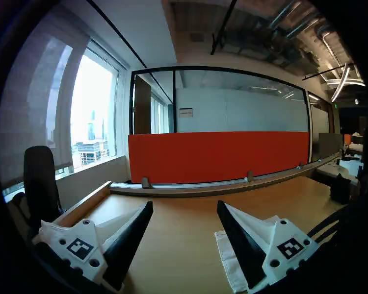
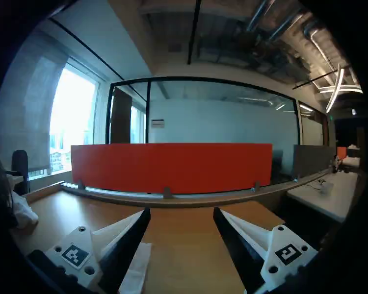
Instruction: Fold towel
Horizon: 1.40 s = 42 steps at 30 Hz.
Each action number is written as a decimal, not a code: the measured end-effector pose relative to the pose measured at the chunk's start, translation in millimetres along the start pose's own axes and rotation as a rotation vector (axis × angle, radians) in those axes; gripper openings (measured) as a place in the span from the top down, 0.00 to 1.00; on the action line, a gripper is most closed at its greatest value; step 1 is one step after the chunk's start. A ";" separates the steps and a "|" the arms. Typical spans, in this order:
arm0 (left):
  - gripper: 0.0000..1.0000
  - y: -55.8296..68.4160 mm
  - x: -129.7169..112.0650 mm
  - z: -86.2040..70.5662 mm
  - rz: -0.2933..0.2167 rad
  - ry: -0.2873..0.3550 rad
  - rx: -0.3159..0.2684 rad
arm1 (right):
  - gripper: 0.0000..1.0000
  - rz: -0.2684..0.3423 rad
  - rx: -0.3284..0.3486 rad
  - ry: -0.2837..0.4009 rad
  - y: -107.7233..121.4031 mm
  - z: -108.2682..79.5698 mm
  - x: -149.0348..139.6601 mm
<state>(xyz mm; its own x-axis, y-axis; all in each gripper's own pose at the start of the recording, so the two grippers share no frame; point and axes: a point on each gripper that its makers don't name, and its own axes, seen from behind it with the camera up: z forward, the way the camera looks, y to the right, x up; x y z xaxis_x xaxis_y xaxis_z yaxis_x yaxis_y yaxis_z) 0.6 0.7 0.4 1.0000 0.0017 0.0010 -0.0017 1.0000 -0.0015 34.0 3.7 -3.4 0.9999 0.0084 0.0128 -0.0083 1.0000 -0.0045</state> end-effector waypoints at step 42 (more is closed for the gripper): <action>0.03 93.6 -69.1 -18.2 0.149 -0.322 -0.426 | 0.00 -0.228 0.448 -0.333 -94.9 -31.9 -51.9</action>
<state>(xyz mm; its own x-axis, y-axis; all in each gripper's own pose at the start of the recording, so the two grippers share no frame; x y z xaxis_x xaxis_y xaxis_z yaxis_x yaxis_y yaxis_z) -68.6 94.1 -18.0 0.9381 0.2105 0.2749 -0.0760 0.8998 -0.4296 -16.7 -91.8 -35.6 0.9201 -0.2776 0.2764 0.1287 0.8806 0.4560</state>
